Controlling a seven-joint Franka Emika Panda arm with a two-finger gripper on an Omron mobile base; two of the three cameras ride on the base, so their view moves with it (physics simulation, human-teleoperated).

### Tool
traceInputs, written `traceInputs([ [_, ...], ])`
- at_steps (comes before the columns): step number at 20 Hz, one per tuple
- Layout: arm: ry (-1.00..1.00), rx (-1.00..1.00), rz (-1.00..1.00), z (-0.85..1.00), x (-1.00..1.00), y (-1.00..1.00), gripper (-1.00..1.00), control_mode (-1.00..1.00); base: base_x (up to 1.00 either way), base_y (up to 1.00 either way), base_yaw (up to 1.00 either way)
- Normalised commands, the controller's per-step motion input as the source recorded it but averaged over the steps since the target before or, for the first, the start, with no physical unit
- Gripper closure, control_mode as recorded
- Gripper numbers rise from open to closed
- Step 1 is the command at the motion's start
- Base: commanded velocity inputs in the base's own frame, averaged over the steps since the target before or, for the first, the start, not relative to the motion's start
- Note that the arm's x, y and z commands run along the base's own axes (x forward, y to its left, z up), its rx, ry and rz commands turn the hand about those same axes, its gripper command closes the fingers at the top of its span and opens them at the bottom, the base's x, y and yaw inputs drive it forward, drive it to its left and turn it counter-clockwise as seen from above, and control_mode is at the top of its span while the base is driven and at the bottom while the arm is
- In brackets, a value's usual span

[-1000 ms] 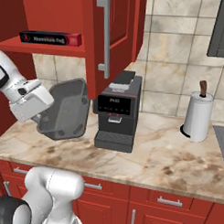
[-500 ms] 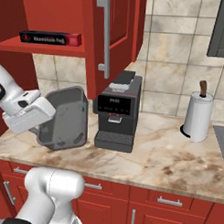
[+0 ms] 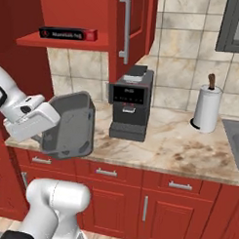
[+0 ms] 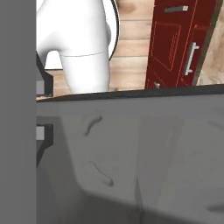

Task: Retrieve the tupperware and aluminum foil from the cabinet and place them on the dining counter near the plate with bell pepper and hot dog to prepare for storing leftovers.

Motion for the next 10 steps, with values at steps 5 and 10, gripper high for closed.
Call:
traceInputs([
  [5, 0.0, 0.0, 0.0, 0.0, 0.0, 0.0, 1.0, 1.0, -1.0, -0.28, -0.35],
  [10, 0.0, 0.0, 0.0, 0.0, 0.0, 0.0, 1.0, 1.0, -0.74, -0.26, -0.67],
])
